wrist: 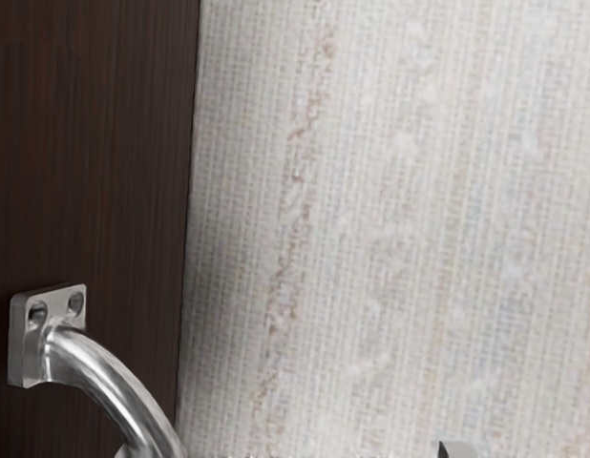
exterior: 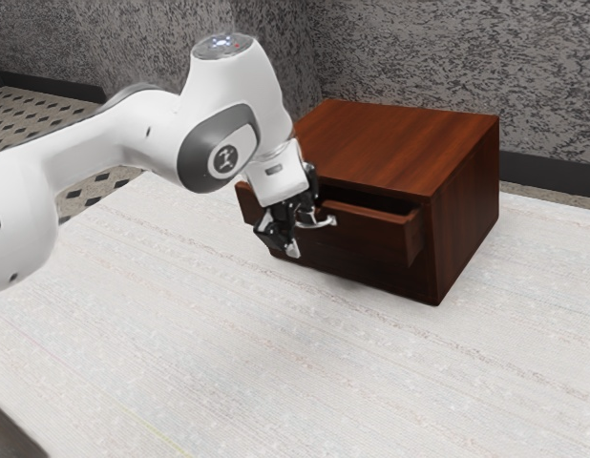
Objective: Pull the drawer handle with one arm to open the drawer
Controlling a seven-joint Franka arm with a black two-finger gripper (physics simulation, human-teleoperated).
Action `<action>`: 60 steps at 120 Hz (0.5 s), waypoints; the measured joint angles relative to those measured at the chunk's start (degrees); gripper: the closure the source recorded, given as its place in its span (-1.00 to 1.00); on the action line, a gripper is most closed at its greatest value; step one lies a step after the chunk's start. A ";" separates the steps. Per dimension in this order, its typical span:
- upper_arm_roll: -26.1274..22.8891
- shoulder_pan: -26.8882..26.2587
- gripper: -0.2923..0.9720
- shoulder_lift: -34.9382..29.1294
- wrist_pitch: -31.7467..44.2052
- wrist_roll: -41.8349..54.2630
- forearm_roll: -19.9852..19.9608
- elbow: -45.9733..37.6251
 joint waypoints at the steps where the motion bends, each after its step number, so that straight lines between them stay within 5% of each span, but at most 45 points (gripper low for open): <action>1: 0.00 0.01 0.02 -0.13 0.05 -0.04 -0.01 -0.18; 60: -0.05 0.77 0.16 -7.06 3.22 -1.96 -1.19 -9.92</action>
